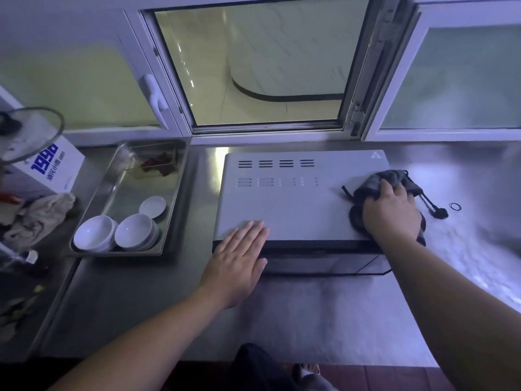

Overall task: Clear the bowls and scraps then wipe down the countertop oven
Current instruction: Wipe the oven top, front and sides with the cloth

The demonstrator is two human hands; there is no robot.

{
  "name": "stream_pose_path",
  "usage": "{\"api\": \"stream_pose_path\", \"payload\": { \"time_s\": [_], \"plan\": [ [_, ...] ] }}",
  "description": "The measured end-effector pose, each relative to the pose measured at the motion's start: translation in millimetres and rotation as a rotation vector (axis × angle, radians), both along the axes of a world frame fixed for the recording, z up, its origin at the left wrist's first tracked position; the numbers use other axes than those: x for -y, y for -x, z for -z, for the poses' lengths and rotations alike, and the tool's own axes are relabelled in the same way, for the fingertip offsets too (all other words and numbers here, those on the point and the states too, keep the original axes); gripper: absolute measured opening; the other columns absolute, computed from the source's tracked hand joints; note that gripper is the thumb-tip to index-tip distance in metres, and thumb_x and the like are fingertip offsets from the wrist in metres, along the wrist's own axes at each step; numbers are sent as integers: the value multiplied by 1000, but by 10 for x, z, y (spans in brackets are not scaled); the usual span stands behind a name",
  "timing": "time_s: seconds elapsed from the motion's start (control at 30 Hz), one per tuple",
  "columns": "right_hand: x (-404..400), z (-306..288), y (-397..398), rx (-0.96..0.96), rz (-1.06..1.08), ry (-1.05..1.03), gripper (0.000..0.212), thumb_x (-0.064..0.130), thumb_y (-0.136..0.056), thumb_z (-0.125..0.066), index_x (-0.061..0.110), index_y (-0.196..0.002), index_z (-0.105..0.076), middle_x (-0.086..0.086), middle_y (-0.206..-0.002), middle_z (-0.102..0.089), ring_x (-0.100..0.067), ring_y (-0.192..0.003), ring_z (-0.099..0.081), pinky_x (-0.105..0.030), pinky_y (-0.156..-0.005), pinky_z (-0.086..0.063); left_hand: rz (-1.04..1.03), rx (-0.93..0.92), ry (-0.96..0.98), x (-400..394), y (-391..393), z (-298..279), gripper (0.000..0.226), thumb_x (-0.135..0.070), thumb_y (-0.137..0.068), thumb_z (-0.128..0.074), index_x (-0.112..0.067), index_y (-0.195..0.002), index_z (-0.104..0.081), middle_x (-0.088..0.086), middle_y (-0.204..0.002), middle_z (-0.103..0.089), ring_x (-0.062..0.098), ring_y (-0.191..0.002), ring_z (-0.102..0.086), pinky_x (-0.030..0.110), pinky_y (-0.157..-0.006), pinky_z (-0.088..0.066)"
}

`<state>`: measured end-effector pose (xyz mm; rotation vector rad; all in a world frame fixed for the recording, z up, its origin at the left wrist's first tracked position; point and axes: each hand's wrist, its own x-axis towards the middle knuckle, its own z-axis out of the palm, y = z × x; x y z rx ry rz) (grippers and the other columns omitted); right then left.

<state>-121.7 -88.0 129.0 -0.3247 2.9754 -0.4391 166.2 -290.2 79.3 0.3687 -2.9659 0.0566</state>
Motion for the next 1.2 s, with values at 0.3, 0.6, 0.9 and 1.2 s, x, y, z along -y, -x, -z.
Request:
{"api": "stream_pose_path", "payload": {
  "time_s": [0.3, 0.6, 0.9, 1.2],
  "plan": [
    [1011, -20, -463, 21, -386, 7, 60, 40, -99, -38, 27, -158, -33, -5, -166, -29, -34, -154, -21, -49, -122, -22, 0, 16, -40, -2, 7, -16, 61, -46, -107, -26, -19, -162, -23, -3, -169, -18, 15, -157, -11, 42, -125, -21],
    [2170, -126, -995, 111, -881, 12, 57, 39, -103, -39, 35, -159, -29, 4, -170, -22, -28, -157, -14, -46, -125, -14, 7, 3, -17, 6, 7, -14, 61, -43, -106, -37, -16, -160, -26, 1, -168, -22, 17, -156, -16, 42, -126, -20],
    [2181, -78, -939, 42, -938, 35, 57, 42, -101, -44, 38, -157, -34, 6, -167, -30, -24, -156, -21, -42, -124, -19, -2, -35, -16, 21, -2, 13, 61, -42, -105, -43, -16, -159, -31, 2, -167, -24, 17, -155, -21, 41, -124, -24],
    [1316, -18, -51, 9, -599, 39, 57, 41, -99, -44, 34, -156, -38, 3, -166, -32, -29, -154, -25, -45, -122, -23, -7, 7, -35, 15, -7, -20, 61, -47, -106, -31, -20, -161, -25, -2, -169, -20, 14, -156, -14, 41, -125, -21]
  ]
}}
